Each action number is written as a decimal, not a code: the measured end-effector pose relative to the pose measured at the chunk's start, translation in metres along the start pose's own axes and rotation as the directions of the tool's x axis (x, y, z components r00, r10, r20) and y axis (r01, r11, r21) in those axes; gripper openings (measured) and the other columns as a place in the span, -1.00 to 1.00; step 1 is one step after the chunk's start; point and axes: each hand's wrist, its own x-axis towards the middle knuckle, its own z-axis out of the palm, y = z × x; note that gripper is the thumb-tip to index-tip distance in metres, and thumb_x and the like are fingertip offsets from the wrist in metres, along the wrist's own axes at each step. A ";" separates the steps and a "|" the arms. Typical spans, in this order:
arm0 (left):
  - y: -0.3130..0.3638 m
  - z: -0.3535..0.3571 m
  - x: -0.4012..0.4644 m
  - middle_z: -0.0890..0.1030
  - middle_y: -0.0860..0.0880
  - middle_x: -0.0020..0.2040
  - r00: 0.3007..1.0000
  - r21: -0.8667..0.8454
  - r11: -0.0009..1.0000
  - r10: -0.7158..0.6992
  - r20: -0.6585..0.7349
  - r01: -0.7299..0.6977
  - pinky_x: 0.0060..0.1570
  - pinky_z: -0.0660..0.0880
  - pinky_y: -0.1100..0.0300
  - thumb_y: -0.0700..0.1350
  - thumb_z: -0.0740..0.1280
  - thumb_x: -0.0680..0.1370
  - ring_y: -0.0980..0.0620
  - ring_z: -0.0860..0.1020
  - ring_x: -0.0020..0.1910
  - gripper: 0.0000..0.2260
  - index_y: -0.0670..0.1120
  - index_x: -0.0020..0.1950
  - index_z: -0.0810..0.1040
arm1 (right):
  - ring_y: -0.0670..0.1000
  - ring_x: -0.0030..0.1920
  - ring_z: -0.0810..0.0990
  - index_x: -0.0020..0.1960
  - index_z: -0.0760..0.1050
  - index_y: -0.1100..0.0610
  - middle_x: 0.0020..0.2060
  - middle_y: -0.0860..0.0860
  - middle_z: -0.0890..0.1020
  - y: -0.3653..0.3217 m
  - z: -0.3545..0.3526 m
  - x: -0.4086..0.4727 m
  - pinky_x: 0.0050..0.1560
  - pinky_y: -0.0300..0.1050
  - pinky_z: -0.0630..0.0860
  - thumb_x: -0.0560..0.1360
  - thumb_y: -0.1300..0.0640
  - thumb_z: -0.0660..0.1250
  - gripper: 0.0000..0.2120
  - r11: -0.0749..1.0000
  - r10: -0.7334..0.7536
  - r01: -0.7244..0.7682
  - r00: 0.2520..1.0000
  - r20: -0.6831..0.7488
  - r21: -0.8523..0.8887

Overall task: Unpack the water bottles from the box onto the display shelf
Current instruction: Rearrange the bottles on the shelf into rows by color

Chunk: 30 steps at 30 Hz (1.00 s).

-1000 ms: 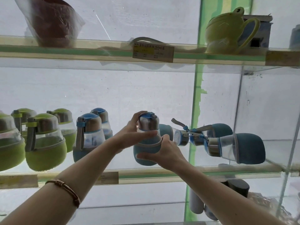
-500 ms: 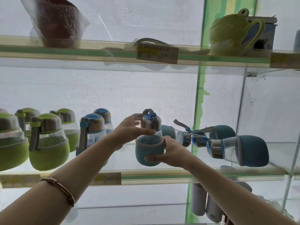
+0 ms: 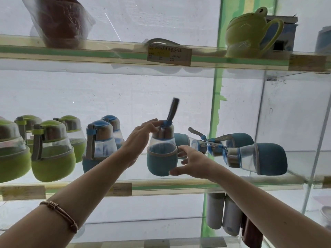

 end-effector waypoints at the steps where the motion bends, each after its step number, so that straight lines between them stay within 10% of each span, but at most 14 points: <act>1: -0.002 0.000 0.000 0.50 0.13 0.29 1.000 -0.013 1.000 0.002 -0.021 -0.002 0.31 0.18 0.17 0.02 0.12 0.45 0.11 0.37 0.32 -0.67 0.13 0.11 0.58 | -0.02 0.15 0.48 0.39 0.28 0.08 0.30 0.02 0.46 0.001 0.001 -0.001 0.16 -0.09 0.47 0.36 0.08 0.54 -0.30 1.000 0.000 0.000 1.000 0.003 -0.005; 10: 0.005 0.011 0.000 0.61 0.12 0.04 0.998 0.043 0.998 0.039 -0.050 -0.037 -0.04 0.37 0.28 0.22 0.19 0.44 0.20 0.52 0.06 -0.69 0.12 0.03 0.57 | -0.04 0.16 0.46 0.37 0.31 0.07 0.28 0.00 0.49 0.003 0.007 0.002 0.16 -0.13 0.45 0.40 0.12 0.51 -0.38 0.998 -0.056 0.055 0.998 -0.032 -0.034; 15: 0.007 0.009 0.005 0.63 0.01 0.02 0.998 0.012 1.000 -0.010 -0.065 0.011 0.02 0.45 0.19 -0.05 0.29 0.57 0.06 0.56 0.02 -0.89 0.06 -0.05 0.61 | -0.01 0.20 0.51 0.29 0.40 0.06 0.16 -0.03 0.57 0.004 0.006 0.011 0.26 -0.01 0.46 0.34 0.02 0.54 -0.42 0.996 -0.088 0.088 0.996 -0.013 0.013; 24: 0.004 0.013 0.003 0.59 0.04 0.00 0.999 0.014 1.000 -0.006 -0.034 0.007 0.07 0.40 0.13 -0.34 0.23 0.52 0.03 0.52 0.04 -0.69 0.09 -0.06 0.57 | 0.01 0.15 0.53 0.30 0.39 0.06 0.14 -0.01 0.57 0.006 0.007 0.015 0.22 0.04 0.50 0.36 -0.03 0.52 -0.42 0.994 -0.103 0.102 0.994 -0.035 -0.038; 30: 0.002 0.006 0.003 0.64 0.05 0.03 1.000 0.040 0.999 0.025 0.002 -0.025 0.14 0.41 0.10 0.12 0.38 0.42 0.12 0.58 0.06 -0.81 0.14 0.00 0.61 | -0.01 0.09 0.56 0.23 0.41 0.09 0.08 -0.03 0.59 0.004 0.008 0.018 0.16 0.02 0.53 0.30 -0.08 0.56 -0.39 0.994 -0.093 0.089 0.994 -0.065 -0.063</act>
